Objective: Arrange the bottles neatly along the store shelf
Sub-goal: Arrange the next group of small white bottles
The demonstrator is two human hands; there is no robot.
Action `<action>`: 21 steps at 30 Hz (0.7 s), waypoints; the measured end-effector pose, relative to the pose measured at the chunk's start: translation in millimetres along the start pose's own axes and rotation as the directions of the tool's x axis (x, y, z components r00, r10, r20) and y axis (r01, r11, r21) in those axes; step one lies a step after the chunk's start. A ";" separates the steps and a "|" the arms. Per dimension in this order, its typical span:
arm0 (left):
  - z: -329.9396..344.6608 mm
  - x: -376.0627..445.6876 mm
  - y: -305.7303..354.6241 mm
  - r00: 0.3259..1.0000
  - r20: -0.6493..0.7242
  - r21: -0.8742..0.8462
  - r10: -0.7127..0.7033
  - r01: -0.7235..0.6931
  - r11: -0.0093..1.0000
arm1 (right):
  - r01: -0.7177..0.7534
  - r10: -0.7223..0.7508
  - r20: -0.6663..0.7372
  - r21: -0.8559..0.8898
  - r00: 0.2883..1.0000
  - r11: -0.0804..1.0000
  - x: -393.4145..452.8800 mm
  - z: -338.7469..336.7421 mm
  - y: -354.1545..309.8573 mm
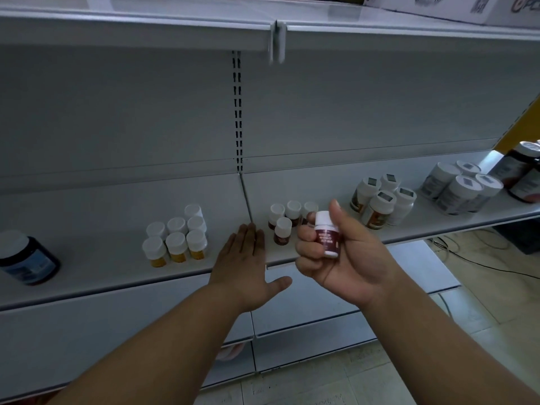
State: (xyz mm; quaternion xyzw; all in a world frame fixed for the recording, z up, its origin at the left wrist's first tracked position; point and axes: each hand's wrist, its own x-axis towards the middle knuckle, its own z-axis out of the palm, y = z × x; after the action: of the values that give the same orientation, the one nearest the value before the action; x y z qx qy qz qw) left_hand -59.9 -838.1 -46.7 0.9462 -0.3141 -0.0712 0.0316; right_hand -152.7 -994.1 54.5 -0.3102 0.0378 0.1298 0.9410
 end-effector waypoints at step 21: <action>1.6 -0.3 -1.2 1.000 -0.021 -0.015 0.003 -0.003 1.000 | 0.018 -0.043 -0.113 -0.214 0.993 0.977 -4.9 13.4 1.2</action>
State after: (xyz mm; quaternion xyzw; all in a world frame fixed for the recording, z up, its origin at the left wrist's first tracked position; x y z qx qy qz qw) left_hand -59.7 -837.0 -48.4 0.9462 -0.3145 -0.0636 0.0419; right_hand -157.8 -986.4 65.3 -0.4169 0.0742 0.1001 0.9004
